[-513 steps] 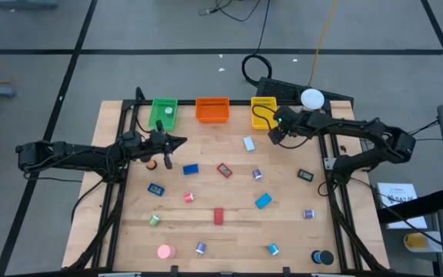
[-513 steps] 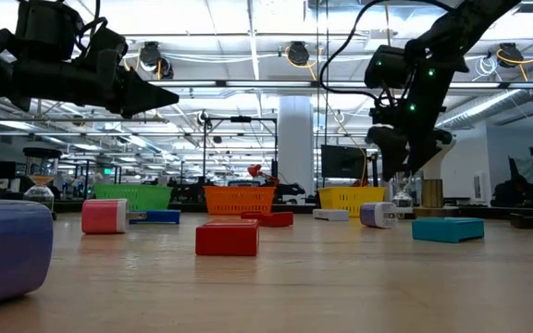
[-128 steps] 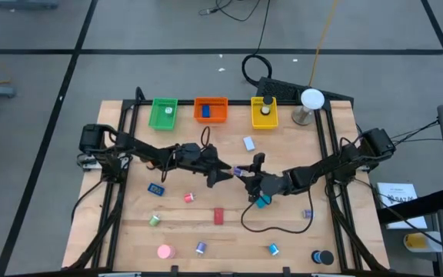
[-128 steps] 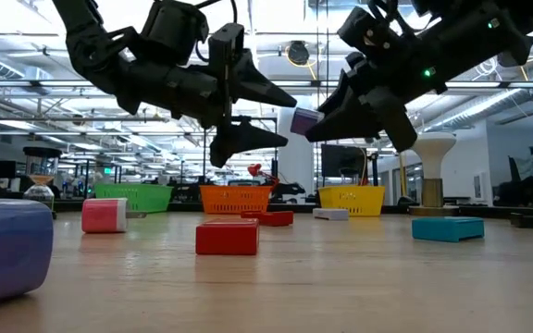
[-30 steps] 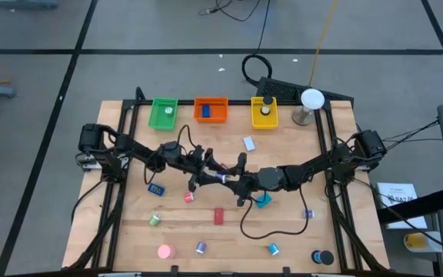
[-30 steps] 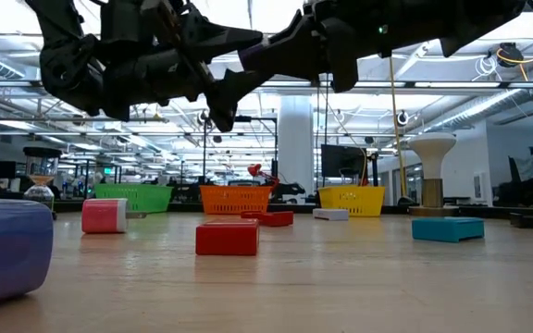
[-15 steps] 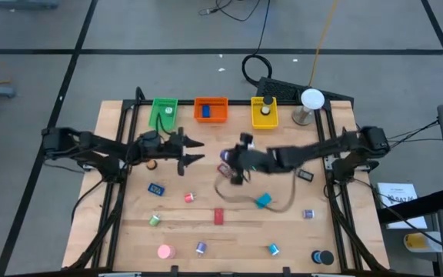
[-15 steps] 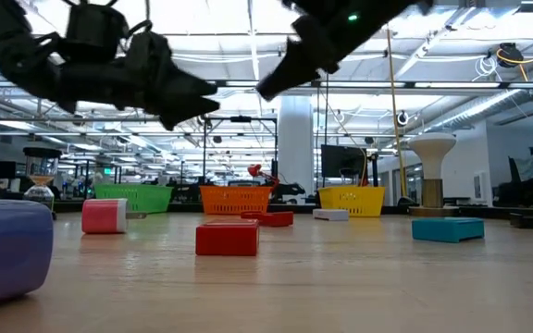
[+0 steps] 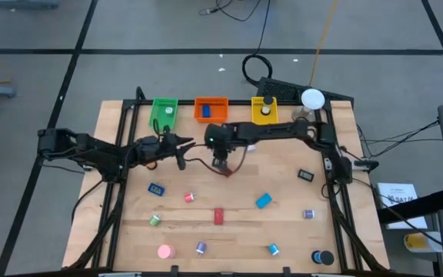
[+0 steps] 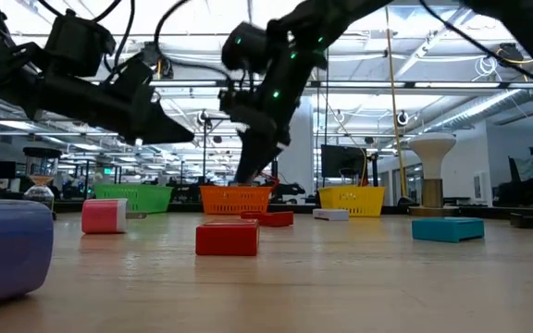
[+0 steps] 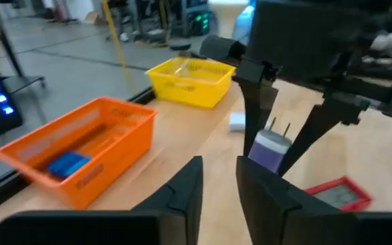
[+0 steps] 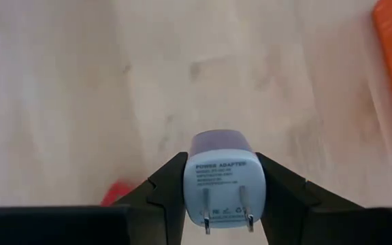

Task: Pick & Place Office items
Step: Put the top purple charger adaptor into the green bin

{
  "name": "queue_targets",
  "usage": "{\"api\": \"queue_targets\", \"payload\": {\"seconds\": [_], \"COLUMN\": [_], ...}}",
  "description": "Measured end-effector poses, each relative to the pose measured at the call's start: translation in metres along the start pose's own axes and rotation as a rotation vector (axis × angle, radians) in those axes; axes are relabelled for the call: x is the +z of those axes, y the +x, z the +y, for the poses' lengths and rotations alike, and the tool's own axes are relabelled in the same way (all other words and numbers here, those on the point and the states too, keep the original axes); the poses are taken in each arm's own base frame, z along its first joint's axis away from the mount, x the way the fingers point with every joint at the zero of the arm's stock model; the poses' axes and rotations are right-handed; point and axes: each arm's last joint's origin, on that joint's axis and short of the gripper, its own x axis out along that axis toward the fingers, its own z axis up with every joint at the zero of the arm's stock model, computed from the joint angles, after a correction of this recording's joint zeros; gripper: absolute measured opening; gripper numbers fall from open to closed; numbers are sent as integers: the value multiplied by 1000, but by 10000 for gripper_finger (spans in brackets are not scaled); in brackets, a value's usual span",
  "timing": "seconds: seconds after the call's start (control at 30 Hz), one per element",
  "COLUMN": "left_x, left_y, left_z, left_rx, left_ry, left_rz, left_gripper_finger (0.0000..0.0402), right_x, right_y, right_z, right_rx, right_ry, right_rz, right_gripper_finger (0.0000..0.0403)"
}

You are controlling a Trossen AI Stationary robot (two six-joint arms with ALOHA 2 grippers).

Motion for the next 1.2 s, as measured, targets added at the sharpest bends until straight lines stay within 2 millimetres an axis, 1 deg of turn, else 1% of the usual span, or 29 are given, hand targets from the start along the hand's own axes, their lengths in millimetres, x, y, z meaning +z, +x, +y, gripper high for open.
{"api": "queue_targets", "payload": {"seconds": [0.17, 0.27, 0.47, 0.57, 0.7, 0.8, 0.97, 1.07, 1.2], "left_x": [-5, -6, -6, -6, -6, -7, -7, -7, -7], "left_y": [0, 0, 0, 0, 0, 0, 0, 0, 0], "left_z": [3, 3, 3, 3, 3, 3, 3, 3, 3], "left_rx": [89, 99, 99, 99, 99, 99, 99, 99, 99], "left_ry": [23, 24, 24, 22, 13, 11, 10, 9, 8], "left_rz": [53, 59, 60, 63, 63, 64, 65, 65, 65], "left_gripper_finger": [62, 46, 18, 5, 8, 17, 20, 21, 21], "right_x": [-5, -8, -9, -8, -9, -11, -15, -19, -19], "right_y": [24, 32, 35, 35, 35, 38, 41, 45, 46], "right_z": [-13, -17, -17, -16, -16, -16, -16, -15, -15], "right_rx": [24, 29, 30, 31, 32, 31, 31, 31, 27], "right_ry": [24, 32, 12, 9, 9, 10, 13, 14, 14], "right_rz": [54, 72, 72, 70, 73, 60, 70, 69, 51], "right_gripper_finger": [131, 131, 132, 139, 154, 155, 154, 165, 190]}}
